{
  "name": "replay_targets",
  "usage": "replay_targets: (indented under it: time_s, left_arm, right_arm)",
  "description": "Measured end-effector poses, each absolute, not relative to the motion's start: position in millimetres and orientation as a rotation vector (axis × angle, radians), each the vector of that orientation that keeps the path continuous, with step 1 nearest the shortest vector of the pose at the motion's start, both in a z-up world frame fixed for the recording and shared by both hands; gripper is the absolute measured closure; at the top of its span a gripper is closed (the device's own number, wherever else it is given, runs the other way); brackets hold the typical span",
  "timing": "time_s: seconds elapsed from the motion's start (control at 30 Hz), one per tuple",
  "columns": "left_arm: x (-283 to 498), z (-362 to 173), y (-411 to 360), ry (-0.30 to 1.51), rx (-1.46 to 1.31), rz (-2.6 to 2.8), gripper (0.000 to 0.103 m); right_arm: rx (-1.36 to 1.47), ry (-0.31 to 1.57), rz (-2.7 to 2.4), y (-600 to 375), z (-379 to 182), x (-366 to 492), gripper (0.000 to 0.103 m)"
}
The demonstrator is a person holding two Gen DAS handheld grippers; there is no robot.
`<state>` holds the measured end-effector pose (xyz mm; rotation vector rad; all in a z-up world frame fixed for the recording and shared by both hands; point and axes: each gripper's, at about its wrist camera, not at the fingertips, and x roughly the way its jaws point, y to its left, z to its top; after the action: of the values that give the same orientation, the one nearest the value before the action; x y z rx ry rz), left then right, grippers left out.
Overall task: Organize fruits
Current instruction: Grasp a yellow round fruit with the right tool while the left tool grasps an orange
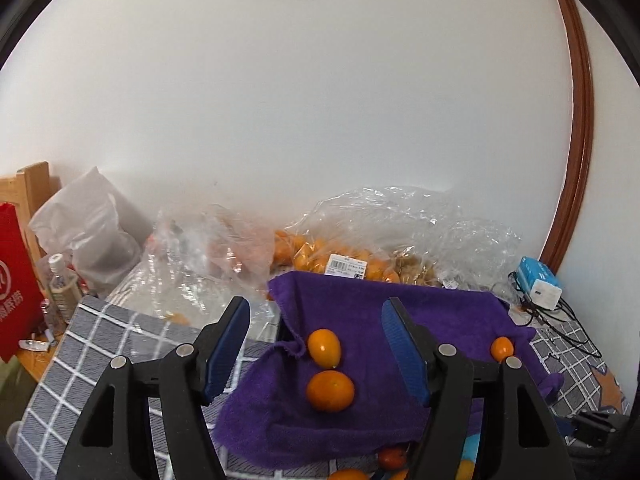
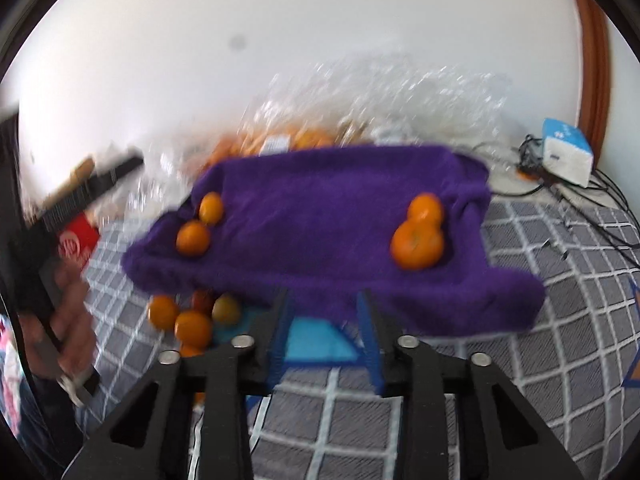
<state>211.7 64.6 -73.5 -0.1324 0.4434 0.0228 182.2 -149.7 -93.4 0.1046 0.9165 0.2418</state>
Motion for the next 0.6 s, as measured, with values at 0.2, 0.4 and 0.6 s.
replay_targets:
  time_s: [0.2,0.4,0.6]
  left_arm:
    - [182.4,-77.2,77.4,0.515,-0.054,0.039,0.036]
    - [151.8,-97.6,104.5,0.624,-0.110,0.060,0.036]
    - [135.1,-117.9,104.9,0.710,-0.114,0.020,0.045]
  right_arm:
    - [0.105,0.964,0.311,-125.2,-103.9,181.8,0.072]
    - [0.085,1.002,0.336,-108.4,-117.9,188.0,0.072]
    - [0.103,1.036,0.370,-106.2,-126.0,187.4,0.073]
